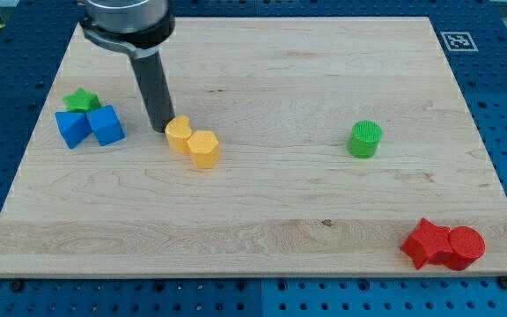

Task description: Push yellow blocks downwards

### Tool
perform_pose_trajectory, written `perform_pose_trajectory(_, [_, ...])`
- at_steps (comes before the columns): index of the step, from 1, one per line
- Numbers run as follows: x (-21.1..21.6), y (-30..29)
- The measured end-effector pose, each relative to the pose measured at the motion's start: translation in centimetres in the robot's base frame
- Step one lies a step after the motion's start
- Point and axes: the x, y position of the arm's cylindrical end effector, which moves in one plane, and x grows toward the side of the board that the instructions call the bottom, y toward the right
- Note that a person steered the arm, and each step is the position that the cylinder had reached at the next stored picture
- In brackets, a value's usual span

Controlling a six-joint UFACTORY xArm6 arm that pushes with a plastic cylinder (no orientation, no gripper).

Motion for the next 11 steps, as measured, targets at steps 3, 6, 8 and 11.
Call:
perform_pose_trajectory(3, [0.0,3.9])
perform_pose_trajectory(6, [2.2,6.0])
perform_pose_trajectory(8, [5.2,6.8])
perform_pose_trajectory(11, [-0.5,5.7])
